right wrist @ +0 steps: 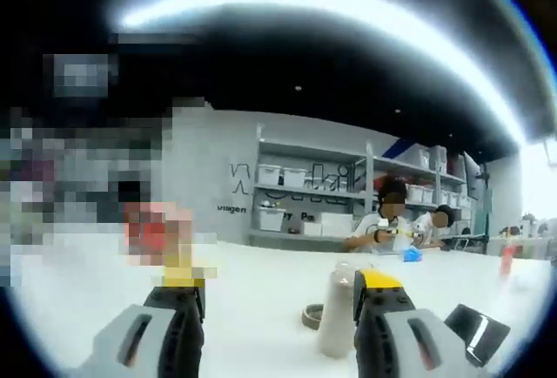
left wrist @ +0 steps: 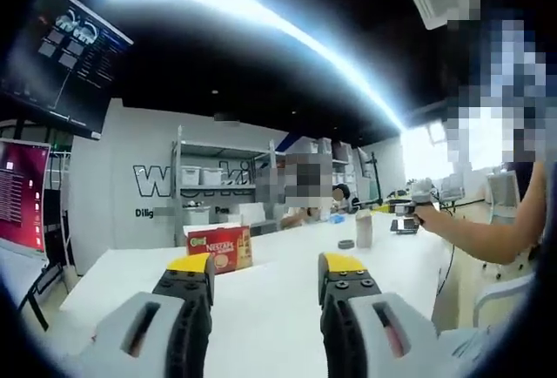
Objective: Tear open the coffee pouch, take out the coffee, and pour the coffee from the pouch into the cup
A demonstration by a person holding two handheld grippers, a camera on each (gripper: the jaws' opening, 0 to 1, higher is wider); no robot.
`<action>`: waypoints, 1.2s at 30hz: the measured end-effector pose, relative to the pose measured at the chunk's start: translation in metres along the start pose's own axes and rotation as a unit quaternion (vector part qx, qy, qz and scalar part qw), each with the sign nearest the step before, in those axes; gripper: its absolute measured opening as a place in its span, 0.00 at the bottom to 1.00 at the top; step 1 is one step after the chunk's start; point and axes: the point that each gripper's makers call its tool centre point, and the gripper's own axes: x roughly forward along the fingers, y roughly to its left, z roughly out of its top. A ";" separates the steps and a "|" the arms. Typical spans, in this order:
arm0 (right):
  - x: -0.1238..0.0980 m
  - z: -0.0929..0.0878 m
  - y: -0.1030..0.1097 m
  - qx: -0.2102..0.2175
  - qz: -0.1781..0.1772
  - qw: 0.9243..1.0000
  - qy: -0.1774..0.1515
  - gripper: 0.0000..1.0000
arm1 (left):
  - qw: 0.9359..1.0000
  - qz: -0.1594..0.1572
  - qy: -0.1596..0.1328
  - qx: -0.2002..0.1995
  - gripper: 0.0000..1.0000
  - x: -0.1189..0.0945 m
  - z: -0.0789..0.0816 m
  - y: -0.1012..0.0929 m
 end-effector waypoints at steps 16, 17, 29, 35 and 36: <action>-0.109 0.053 0.146 0.026 0.081 0.994 -0.066 0.69 | 1.000 -0.005 -0.016 0.008 0.50 -0.014 0.020 -0.012; -0.113 0.054 0.151 0.030 0.084 0.994 -0.067 0.69 | 1.000 -0.010 -0.015 0.010 0.50 -0.013 0.020 -0.017; -0.173 0.091 0.209 0.055 0.147 0.981 -0.112 0.69 | 0.999 -0.027 -0.017 0.033 0.50 -0.014 0.030 -0.042; -0.177 0.105 0.206 0.048 0.149 0.979 -0.128 0.69 | 0.999 -0.027 -0.009 0.036 0.50 -0.005 0.027 -0.044; -0.180 0.114 0.202 0.044 0.144 0.979 -0.141 0.69 | 0.999 -0.030 -0.008 0.037 0.50 -0.003 0.026 -0.047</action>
